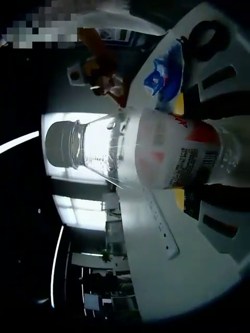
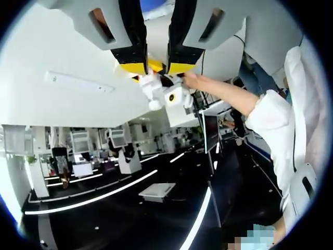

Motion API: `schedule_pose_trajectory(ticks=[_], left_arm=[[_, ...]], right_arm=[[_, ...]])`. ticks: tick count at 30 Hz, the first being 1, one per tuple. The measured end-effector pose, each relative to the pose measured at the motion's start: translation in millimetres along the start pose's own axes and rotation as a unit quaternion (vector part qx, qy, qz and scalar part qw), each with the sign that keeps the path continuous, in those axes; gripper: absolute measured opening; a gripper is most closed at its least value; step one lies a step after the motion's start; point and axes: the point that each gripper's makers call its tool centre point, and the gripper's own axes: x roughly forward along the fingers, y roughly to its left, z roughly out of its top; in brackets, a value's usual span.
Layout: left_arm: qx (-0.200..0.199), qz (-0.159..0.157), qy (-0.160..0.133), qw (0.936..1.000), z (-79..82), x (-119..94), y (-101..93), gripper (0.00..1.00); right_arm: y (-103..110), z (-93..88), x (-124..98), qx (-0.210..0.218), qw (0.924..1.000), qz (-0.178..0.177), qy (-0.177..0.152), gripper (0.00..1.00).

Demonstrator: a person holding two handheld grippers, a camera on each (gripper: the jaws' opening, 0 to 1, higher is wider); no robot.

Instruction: Arrange the tabletop items into an orderly group along one side of the table until the central work area is clear of visible clutter.

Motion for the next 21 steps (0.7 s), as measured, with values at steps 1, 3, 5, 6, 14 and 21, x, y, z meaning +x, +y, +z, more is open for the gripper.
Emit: schedule_pose_trajectory(ticks=[1,3,5,6,14,21], left_arm=[[-0.002,0.000,0.000,1.0000,-0.6,0,-0.6,0.44],[-0.003,-0.002,0.002,1.0000,-2.4,1,-2.5,0.44],[-0.005,0.001,0.000,1.0000,-2.3,0,-1.8,0.45],[-0.005,0.002,-0.001,1.0000,-2.4,0,-1.7,0.45],[-0.017,0.022,-0.012,0.9995,6.9,-10,5.5,0.53],[-0.020,0.038,-0.002,0.9991,5.2,-25,12.1,0.56]], right_arm=[[0,-0.1,0,0.000,1.0000,0.000,0.000,0.10],[-1,-1.0,-1,0.001,1.0000,-0.002,0.001,0.10],[-2,-3.0,-2,0.002,1.0000,-0.004,0.003,0.10],[-2,-3.5,-2,0.003,1.0000,-0.005,0.004,0.10],[-3,-13.8,0,0.005,0.9998,-0.007,0.019,0.14],[-7,-46.1,1,0.013,0.9960,-0.029,0.083,0.42]])
